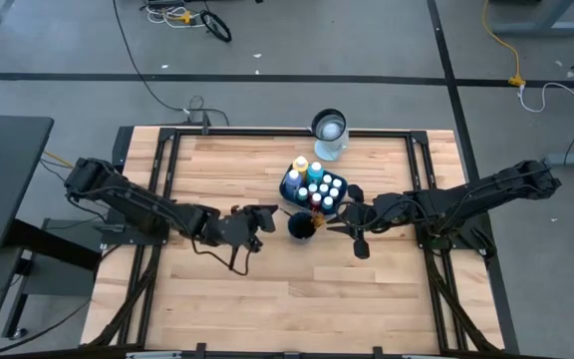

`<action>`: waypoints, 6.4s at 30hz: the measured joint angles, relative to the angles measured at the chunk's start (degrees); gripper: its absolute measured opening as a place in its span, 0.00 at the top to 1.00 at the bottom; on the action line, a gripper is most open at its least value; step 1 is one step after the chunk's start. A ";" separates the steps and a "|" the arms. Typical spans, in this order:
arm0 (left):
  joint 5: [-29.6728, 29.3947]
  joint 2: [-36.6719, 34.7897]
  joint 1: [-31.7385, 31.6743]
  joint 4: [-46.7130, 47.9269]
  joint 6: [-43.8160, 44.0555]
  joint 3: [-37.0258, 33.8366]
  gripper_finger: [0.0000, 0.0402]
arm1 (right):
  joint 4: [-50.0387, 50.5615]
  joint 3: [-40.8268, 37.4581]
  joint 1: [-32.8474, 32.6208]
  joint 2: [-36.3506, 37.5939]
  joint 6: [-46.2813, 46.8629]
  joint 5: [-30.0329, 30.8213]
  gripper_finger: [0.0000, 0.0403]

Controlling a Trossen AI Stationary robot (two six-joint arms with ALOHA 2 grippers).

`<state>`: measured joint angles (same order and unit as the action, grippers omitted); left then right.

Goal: Pick & Place Paint Supplies
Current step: Put the silver paint brush into the blue cup, then return to Home Position

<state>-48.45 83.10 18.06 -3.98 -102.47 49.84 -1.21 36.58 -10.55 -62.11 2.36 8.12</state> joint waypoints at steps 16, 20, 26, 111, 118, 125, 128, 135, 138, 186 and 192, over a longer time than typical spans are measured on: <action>9.14 0.21 -1.75 -3.08 7.81 0.02 0.89 | -0.09 0.00 -0.01 0.00 -4.49 0.00 0.82; 13.08 0.22 -2.64 -4.24 15.03 0.02 0.87 | -0.08 0.00 -0.01 0.00 -4.43 -0.01 0.82; 12.40 0.24 -2.11 -14.61 31.78 0.02 0.85 | -0.14 0.00 -0.01 0.00 -4.36 0.00 0.82; 27.59 -82.43 -1.44 -6.68 93.37 -39.23 0.90 | -10.82 -0.02 0.35 22.58 -3.99 -2.99 0.82; 32.73 -82.43 -1.42 -9.50 97.61 -39.23 0.90 | -6.42 -1.52 0.35 25.13 -3.86 -2.96 0.82; 36.50 -82.43 -1.43 -18.05 97.50 -38.93 0.90 | -17.90 -9.39 0.37 26.34 -3.81 -5.59 0.82; 40.41 -82.42 -1.42 -17.45 96.12 -35.81 0.90 | -18.14 -9.64 0.38 31.14 -6.69 -3.05 0.82; 37.41 -82.39 -1.42 -11.87 87.28 -31.76 0.90 | -7.39 -9.55 0.37 41.17 -8.41 -2.20 0.82; 34.62 -82.39 -1.44 -11.82 87.08 -31.86 0.90 | -4.41 -10.28 0.37 44.11 -5.78 -0.08 0.82; 26.06 -82.37 -1.44 -8.81 88.15 -33.35 0.90 | 16.48 -11.55 0.37 62.24 -5.78 -7.42 0.82; 24.50 -82.39 -1.44 -10.63 90.67 -36.05 0.90 | 13.78 -16.49 0.37 62.14 -7.36 -6.83 0.82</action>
<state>-23.95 0.71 16.62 -14.61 -11.80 13.80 12.57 20.09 -10.17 0.03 -5.00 1.28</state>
